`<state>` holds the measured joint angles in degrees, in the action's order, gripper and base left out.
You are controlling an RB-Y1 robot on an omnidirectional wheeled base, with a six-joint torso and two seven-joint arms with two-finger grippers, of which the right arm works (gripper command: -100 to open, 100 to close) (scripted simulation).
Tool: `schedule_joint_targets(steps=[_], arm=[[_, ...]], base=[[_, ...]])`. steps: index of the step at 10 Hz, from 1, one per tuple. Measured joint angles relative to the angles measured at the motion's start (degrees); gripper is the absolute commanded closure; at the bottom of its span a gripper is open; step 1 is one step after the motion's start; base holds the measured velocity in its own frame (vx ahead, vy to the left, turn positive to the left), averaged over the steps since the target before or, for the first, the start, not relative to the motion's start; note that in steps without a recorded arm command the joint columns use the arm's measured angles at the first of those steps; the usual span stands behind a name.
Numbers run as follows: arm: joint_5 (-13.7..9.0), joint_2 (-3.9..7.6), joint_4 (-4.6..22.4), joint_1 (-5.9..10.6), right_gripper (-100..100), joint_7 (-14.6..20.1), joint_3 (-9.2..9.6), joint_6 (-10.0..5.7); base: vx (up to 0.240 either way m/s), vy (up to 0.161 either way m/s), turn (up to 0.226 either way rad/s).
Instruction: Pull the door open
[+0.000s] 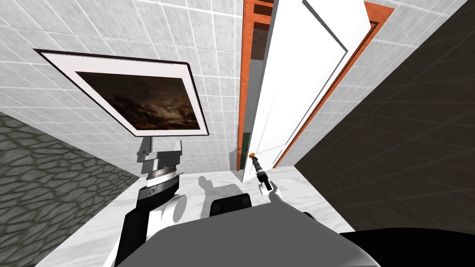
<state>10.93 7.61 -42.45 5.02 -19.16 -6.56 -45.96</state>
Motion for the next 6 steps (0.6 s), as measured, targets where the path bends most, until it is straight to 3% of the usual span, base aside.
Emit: schedule_joint_targets(steps=[1, 5, 6], arm=[[-0.4, 0.07, -0.5, -0.13, 100, 1.5, 0.29, 0.44], [-2.6, 0.32, 2.8, 0.91, 100, 5.9, 0.86, -1.06], [-3.3, 0.49, 2.0, 0.52, 100, 7.4, 1.16, -0.64]], base=[[-0.02, -0.011, 0.0], [-0.048, -0.022, 0.115], [-0.041, -0.025, 0.094]])
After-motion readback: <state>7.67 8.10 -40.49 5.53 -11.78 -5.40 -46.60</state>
